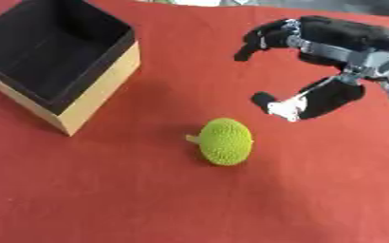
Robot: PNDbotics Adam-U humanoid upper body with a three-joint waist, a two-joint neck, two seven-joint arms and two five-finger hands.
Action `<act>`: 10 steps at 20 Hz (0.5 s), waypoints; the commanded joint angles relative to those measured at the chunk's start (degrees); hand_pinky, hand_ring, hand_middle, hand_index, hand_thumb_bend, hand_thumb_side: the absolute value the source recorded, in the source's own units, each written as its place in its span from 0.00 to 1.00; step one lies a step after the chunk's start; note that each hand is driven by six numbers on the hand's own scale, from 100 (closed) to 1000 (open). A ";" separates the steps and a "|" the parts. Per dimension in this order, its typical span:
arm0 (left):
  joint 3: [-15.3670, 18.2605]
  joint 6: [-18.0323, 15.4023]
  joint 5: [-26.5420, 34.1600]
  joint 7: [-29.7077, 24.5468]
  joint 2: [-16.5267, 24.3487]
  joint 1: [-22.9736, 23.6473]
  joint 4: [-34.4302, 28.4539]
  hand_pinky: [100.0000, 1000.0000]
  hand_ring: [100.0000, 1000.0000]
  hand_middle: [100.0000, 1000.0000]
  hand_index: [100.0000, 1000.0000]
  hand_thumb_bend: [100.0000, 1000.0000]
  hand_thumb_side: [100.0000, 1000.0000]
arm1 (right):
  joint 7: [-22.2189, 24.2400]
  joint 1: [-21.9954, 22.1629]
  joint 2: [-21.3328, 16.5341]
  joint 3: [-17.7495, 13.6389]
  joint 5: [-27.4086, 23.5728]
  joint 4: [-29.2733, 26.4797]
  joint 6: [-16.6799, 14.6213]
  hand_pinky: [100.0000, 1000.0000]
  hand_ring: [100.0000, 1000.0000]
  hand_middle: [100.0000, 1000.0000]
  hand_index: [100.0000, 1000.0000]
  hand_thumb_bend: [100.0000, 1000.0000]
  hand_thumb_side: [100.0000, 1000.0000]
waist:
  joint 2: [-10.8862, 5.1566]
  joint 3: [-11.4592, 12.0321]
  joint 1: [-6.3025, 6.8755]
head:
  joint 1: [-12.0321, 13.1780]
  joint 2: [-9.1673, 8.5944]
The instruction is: Pick up objects on the table and place them in the box.
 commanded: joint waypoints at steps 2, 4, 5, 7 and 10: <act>0.02 0.09 -0.16 -0.51 1.18 -0.30 -1.07 0.54 0.51 0.53 0.66 0.00 0.05 | 1.88 -0.68 -1.87 1.24 -0.47 -0.88 0.12 0.82 0.95 0.73 0.84 0.20 0.13 | -1.46 0.16 0.19 | -0.32 0.60; 0.04 0.14 -0.07 -0.56 1.14 -0.23 -1.07 0.54 0.51 0.53 0.66 0.00 0.06 | 2.88 -0.60 -1.43 2.42 -0.74 -0.88 0.75 0.82 0.96 0.73 0.84 0.20 0.10 | -1.53 0.27 0.10 | -0.34 0.68; 0.03 0.15 -0.03 -0.58 1.11 -0.23 -1.07 0.54 0.51 0.53 0.66 0.00 0.06 | 3.36 -0.67 -1.22 3.01 -0.94 -0.88 1.25 0.82 0.95 0.73 0.85 0.20 0.08 | -1.57 0.31 0.08 | -0.38 0.71; -0.03 0.17 0.03 -0.66 1.05 -0.22 -1.07 0.54 0.51 0.53 0.66 0.00 0.06 | 3.84 -1.02 -0.70 4.13 -1.38 -0.88 2.75 0.82 0.95 0.73 0.86 0.21 0.05 | -1.63 0.40 0.03 | -0.52 0.71; -0.06 0.20 0.11 -0.79 0.97 -0.21 -1.07 0.54 0.51 0.53 0.66 0.00 0.06 | 3.81 -1.75 0.37 5.59 -2.12 -0.88 5.45 0.82 0.95 0.72 0.87 0.19 0.00 | -1.64 0.55 0.02 | -0.57 0.67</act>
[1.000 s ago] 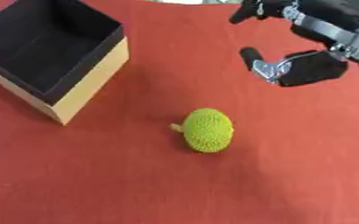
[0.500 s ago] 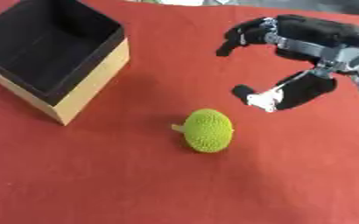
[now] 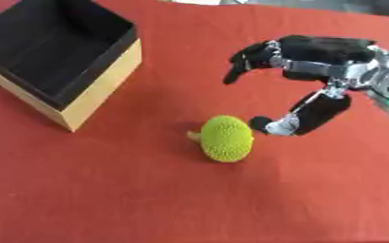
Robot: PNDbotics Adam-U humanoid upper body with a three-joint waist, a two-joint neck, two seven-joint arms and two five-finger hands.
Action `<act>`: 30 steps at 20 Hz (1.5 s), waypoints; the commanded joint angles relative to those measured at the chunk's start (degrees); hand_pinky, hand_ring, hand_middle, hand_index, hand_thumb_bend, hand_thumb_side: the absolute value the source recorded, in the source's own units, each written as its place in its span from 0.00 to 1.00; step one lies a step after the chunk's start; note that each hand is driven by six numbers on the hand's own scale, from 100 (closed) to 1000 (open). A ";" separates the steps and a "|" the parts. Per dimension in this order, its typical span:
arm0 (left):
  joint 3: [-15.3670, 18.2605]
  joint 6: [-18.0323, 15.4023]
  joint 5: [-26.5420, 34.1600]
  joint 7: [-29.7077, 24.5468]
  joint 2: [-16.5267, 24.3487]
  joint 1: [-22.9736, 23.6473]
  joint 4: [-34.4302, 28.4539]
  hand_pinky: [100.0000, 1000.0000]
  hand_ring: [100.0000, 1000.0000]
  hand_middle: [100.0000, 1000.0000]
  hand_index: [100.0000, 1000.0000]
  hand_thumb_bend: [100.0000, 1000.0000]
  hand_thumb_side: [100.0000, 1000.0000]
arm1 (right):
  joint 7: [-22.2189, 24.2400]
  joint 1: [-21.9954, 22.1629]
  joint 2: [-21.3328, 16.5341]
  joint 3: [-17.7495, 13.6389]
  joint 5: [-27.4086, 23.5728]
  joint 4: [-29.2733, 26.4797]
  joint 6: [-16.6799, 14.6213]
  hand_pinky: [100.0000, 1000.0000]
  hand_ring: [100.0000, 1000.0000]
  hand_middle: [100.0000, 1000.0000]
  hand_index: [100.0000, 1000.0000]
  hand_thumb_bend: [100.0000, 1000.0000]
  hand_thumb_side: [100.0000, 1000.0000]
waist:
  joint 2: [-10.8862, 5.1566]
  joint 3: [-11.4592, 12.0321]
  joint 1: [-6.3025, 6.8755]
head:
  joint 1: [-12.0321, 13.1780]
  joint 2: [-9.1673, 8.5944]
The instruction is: Pick up objects on the table and place them in the box.
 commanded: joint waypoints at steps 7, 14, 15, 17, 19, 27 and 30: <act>-0.01 0.07 0.32 -0.57 0.79 -0.28 -1.07 0.54 0.50 0.53 0.66 0.00 0.08 | 0.76 -2.47 1.58 3.31 -2.54 -0.88 6.78 0.83 0.97 0.73 0.87 0.23 0.00 | -1.37 0.28 0.17 | -0.24 0.09; 0.09 0.11 0.57 -0.74 0.53 -0.28 -1.07 0.54 0.50 0.53 0.66 0.00 0.09 | 0.69 -2.36 3.38 4.33 -0.03 -0.88 11.32 0.84 0.96 0.70 0.88 0.25 0.00 | -1.17 0.62 0.04 | -0.40 -0.13; 0.11 0.13 0.60 -0.75 0.52 -0.28 -1.07 0.54 0.50 0.53 0.66 0.00 0.09 | 0.70 -2.23 3.63 4.50 0.53 -0.88 11.85 0.84 0.96 0.69 0.88 0.25 0.00 | -1.11 0.67 0.04 | -0.41 -0.13; 0.14 0.14 0.65 -0.81 0.51 -0.26 -1.07 0.54 0.50 0.52 0.66 0.00 0.10 | 0.65 -2.11 3.94 4.72 1.59 -0.88 12.44 0.84 0.95 0.70 0.88 0.27 0.00 | -1.02 0.71 0.03 | -0.39 -0.11; 0.16 0.16 0.71 -0.91 0.40 -0.27 -1.07 0.54 0.50 0.52 0.66 0.00 0.10 | 0.46 -1.82 4.08 4.68 3.24 -0.88 13.12 0.84 0.96 0.71 0.89 0.29 0.00 | -0.92 0.74 0.01 | -0.42 -0.11; 0.35 0.21 0.94 -1.14 0.21 -0.20 -1.07 0.54 0.50 0.52 0.66 0.00 0.11 | 0.91 -0.52 4.08 4.75 6.35 -0.88 14.19 0.86 0.97 0.74 0.90 0.30 0.02 | -0.64 1.19 0.00 | -0.62 -0.24; 0.36 0.24 1.01 -1.26 0.14 -0.20 -1.07 0.54 0.50 0.52 0.66 0.00 0.12 | 0.95 -0.19 4.08 4.62 6.97 -0.88 14.48 0.87 0.98 0.77 0.90 0.31 0.04 | -0.56 1.32 -0.02 | -0.65 -0.29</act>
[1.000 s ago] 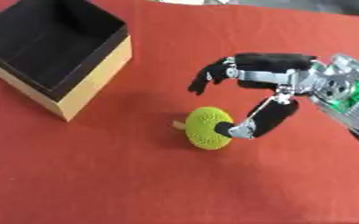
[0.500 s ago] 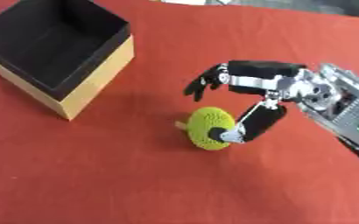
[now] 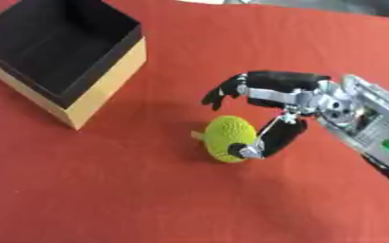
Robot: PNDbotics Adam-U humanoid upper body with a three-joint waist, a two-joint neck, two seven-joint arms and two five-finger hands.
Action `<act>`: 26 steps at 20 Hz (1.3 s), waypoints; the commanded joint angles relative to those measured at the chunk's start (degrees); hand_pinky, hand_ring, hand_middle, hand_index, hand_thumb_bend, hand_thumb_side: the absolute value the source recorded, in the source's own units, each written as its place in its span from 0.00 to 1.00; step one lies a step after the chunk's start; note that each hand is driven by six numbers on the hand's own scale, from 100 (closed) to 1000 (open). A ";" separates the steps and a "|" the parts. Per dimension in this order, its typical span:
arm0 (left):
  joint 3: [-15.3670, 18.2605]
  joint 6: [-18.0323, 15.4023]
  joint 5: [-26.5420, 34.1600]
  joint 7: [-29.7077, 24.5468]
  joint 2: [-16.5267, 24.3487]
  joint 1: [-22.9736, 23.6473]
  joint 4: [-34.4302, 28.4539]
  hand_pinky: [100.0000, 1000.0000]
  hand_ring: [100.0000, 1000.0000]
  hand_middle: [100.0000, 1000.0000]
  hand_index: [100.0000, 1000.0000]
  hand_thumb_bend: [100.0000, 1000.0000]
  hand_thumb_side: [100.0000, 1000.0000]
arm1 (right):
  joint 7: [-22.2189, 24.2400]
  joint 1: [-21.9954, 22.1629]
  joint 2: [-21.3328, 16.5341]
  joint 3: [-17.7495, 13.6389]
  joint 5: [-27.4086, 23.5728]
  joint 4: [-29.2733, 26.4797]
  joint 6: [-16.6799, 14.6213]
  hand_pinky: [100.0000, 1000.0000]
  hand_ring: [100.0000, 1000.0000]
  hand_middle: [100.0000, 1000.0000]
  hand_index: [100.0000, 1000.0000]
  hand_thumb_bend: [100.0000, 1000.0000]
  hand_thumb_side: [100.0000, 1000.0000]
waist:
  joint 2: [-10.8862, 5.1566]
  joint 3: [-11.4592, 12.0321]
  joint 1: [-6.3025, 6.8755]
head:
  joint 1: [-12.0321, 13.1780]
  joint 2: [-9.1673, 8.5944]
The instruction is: Pick up objects on the table and place them in the box.
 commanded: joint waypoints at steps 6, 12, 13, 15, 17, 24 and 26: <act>0.38 0.02 0.44 -0.41 0.58 -0.45 -1.07 0.54 0.49 0.52 0.66 0.00 0.12 | 0.95 0.73 -1.28 -0.70 2.37 -0.88 1.78 0.88 0.99 0.78 0.91 0.34 0.07 | -0.84 0.18 0.44 | -0.33 -0.41; 0.45 0.05 0.59 -0.57 0.43 -0.40 -1.07 0.54 0.49 0.51 0.66 0.00 0.13 | 2.20 1.44 -1.42 -0.84 4.33 -0.82 3.68 0.88 0.98 0.78 0.91 0.40 0.05 | -0.67 0.18 0.50 | -0.43 -0.57; 0.45 0.07 0.61 -0.61 0.41 -0.39 -1.07 0.54 0.49 0.51 0.66 0.00 0.13 | 2.46 1.53 -1.44 -0.82 4.65 -0.68 3.96 0.88 0.98 0.78 0.91 0.40 0.05 | -0.65 0.20 0.50 | -0.42 -0.59; 0.50 0.07 0.65 -0.63 0.39 -0.38 -1.07 0.54 0.49 0.51 0.66 0.00 0.13 | 2.86 1.65 -1.45 -0.79 5.19 -0.38 4.40 0.88 0.98 0.77 0.91 0.42 0.05 | -0.61 0.25 0.49 | -0.40 -0.64; 0.52 0.10 0.70 -0.63 0.36 -0.35 -1.07 0.54 0.49 0.51 0.66 0.00 0.14 | 3.12 1.71 -1.41 -0.76 5.67 -0.04 4.71 0.88 0.97 0.77 0.91 0.43 0.05 | -0.58 0.30 0.48 | -0.37 -0.69; 0.56 0.22 0.98 -0.98 0.12 -0.20 -1.07 0.54 0.49 0.51 0.66 0.00 0.15 | 2.90 1.68 -0.70 -0.44 7.49 2.22 5.61 0.87 0.96 0.75 0.90 0.44 0.02 | -0.46 0.45 0.53 | -0.35 -0.98; 0.58 0.24 1.05 -1.07 0.08 -0.17 -1.07 0.54 0.49 0.51 0.66 0.00 0.16 | 2.61 1.56 -0.46 -0.28 7.68 2.56 5.75 0.85 0.94 0.74 0.88 0.41 0.00 | -0.43 0.48 0.56 | -0.38 -1.01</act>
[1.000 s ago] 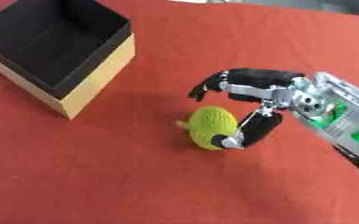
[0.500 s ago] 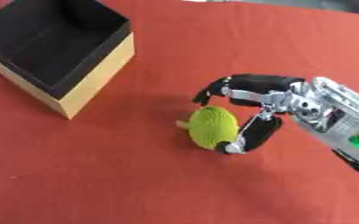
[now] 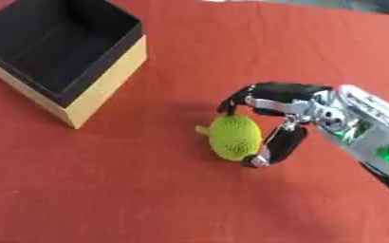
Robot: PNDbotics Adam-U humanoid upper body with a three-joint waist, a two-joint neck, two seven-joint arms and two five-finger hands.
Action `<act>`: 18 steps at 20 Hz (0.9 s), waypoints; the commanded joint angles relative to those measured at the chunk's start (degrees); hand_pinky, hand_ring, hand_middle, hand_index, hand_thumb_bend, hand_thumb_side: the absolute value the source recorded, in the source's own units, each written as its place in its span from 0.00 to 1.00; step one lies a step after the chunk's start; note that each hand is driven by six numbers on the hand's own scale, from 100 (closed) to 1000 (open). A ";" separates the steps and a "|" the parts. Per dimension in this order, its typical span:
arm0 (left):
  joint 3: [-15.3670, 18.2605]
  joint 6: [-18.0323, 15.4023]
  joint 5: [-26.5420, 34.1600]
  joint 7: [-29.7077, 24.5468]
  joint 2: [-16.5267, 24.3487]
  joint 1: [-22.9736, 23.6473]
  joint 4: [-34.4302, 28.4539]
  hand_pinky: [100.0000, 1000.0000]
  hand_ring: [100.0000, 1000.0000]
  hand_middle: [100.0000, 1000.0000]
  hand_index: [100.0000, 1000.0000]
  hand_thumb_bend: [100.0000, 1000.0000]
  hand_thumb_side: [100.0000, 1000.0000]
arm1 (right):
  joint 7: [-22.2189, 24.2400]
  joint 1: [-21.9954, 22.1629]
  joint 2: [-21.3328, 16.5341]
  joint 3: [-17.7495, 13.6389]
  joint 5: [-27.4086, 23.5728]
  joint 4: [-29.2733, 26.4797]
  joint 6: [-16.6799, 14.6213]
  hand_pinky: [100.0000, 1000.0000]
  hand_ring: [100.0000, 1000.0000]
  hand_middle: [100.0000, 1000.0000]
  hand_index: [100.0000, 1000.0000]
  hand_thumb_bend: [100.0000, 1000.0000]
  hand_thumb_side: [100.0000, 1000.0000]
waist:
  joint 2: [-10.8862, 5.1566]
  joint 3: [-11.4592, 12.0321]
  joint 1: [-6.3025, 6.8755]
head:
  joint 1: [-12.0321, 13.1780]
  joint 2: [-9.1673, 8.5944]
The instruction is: Pick up objects on the table and place them in the box.
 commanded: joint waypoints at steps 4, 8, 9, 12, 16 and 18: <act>0.54 0.08 0.51 -0.40 0.50 -0.29 -1.07 0.54 0.49 0.51 0.66 0.00 0.16 | -1.69 -1.44 0.17 0.30 2.31 1.04 1.16 0.83 0.91 0.71 0.84 0.37 0.00 | -0.98 0.17 0.58 | -0.27 -0.79; 0.62 0.14 0.60 -0.50 0.40 -0.19 -1.07 0.54 0.49 0.51 0.66 0.00 0.17 | -2.64 -2.10 1.37 1.36 4.33 2.34 1.51 0.82 0.90 0.69 0.82 0.35 0.00 | -0.94 0.35 0.58 | -0.33 -0.99; 0.62 0.16 0.63 -0.52 0.37 -0.18 -1.07 0.54 0.49 0.50 0.66 0.00 0.17 | -2.86 -2.24 1.66 1.53 4.24 2.54 1.58 0.81 0.89 0.68 0.82 0.34 0.00 | -0.93 0.35 0.56 | -0.35 -0.98; 0.65 0.20 0.71 -0.60 0.32 -0.16 -1.07 0.54 0.49 0.50 0.66 0.00 0.18 | -3.57 -2.52 2.19 1.79 3.54 2.92 1.77 0.79 0.87 0.62 0.79 0.31 0.00 | -0.90 0.34 0.49 | -0.33 -0.95; 0.73 0.24 0.77 -0.66 0.25 -0.09 -1.07 0.54 0.48 0.50 0.65 0.00 0.18 | -5.06 -2.98 2.64 2.48 5.54 3.72 0.94 0.75 0.82 0.56 0.73 0.29 0.00 | -0.87 0.49 0.48 | -0.33 -0.96; 0.78 0.25 0.81 -0.63 0.20 -0.07 -1.07 0.54 0.48 0.50 0.65 0.00 0.18 | -6.45 -3.25 2.97 2.76 7.87 4.53 0.03 0.72 0.79 0.51 0.68 0.31 0.00 | -0.88 0.56 0.48 | -0.34 -1.00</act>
